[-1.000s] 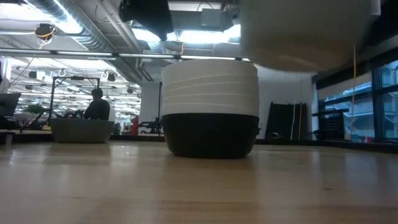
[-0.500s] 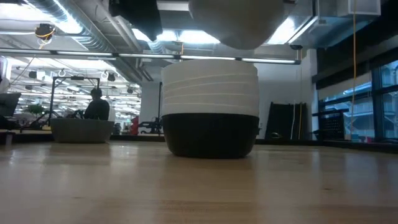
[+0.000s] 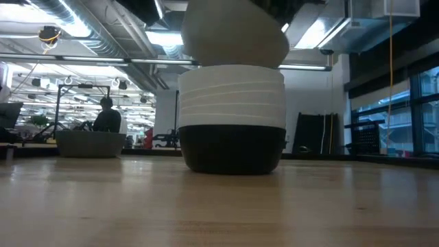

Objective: Nest bowls inside each other
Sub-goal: Stack the light gray bowl on top of the white bowl

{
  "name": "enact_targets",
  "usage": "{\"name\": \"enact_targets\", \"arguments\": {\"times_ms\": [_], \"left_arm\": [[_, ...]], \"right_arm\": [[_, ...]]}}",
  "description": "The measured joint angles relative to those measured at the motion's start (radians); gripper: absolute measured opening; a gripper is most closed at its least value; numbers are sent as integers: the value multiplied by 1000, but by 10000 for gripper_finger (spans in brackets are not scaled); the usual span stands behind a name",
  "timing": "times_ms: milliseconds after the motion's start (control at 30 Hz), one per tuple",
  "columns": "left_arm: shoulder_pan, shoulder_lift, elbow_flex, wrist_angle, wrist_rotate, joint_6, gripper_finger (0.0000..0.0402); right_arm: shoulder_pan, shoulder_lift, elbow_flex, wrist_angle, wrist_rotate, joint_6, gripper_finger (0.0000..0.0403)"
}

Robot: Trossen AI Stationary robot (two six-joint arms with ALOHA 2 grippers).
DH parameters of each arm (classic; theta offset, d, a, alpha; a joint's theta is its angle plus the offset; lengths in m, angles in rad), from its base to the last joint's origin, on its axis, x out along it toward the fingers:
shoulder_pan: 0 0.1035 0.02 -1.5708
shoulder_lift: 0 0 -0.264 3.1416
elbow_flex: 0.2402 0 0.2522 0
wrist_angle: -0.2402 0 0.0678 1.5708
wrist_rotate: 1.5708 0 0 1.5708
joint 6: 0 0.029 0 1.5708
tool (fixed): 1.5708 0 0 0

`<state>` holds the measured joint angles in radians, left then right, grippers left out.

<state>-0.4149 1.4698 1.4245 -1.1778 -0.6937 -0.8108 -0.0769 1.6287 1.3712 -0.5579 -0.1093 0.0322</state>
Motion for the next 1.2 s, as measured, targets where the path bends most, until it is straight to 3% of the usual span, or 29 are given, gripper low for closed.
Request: {"name": "enact_targets", "arguments": {"times_ms": [567,933,1200], "left_arm": [[0,-412,-521,320,-4,1,124],[0,-578,-624,333,-46,41,124],[0,-666,-669,334,-47,49,124]], "right_arm": [[-19,50,0,-77,10,118,6],[-19,100,0,-89,33,191,7],[-19,93,13,-56,19,278,69]]}}
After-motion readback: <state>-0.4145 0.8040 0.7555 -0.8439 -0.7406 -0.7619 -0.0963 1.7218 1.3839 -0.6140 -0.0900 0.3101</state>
